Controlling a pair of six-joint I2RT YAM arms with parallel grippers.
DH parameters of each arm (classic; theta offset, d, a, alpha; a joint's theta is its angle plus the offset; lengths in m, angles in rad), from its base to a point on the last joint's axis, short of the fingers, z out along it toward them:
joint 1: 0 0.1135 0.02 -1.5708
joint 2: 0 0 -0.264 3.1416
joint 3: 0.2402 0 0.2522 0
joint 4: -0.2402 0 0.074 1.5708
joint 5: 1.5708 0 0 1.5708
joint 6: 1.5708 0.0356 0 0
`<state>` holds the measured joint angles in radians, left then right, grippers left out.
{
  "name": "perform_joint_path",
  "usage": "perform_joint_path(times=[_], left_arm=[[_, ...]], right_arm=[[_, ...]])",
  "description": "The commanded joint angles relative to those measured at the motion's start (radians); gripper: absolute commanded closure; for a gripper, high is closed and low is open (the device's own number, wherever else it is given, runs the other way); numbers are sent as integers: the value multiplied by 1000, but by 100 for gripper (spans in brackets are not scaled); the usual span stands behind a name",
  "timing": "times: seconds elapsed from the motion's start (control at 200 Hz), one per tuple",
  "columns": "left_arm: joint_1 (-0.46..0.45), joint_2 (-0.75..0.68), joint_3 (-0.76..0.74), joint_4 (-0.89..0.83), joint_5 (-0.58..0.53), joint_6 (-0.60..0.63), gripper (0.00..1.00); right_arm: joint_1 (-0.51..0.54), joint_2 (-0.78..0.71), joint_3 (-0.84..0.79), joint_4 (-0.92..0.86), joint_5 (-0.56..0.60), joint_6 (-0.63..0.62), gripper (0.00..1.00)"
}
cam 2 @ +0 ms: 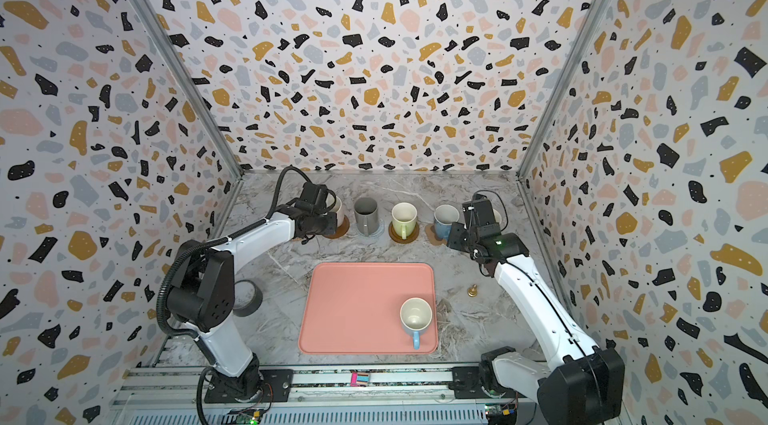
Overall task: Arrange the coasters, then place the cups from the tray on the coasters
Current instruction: 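Lower the cream mug onto the wooden coaster beside the grey mug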
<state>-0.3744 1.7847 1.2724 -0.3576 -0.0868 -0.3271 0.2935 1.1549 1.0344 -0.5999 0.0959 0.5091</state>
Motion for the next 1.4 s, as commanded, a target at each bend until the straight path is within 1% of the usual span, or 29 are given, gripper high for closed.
perform_joint_path(times=[0.0, 0.586, 0.796, 1.056, 1.176, 1.397], left_arm=[[12, -3, -2, 77, -1, 17, 90], [22, 26, -19, 88, 12, 16, 90], [25, 25, -27, 86, 10, 18, 89], [29, 17, -31, 78, -2, 16, 85], [29, 8, -31, 74, -7, 16, 80], [28, 2, -34, 67, -5, 20, 75]], right_arm=[[-4, -29, 4, -21, 9, 5, 43], [-4, -31, -4, -20, 6, 11, 43], [-4, -32, -7, -22, 6, 11, 43], [-4, -34, -9, -21, 6, 11, 43], [-4, -34, -10, -22, 5, 11, 43], [-4, -33, -12, -17, 4, 13, 43]])
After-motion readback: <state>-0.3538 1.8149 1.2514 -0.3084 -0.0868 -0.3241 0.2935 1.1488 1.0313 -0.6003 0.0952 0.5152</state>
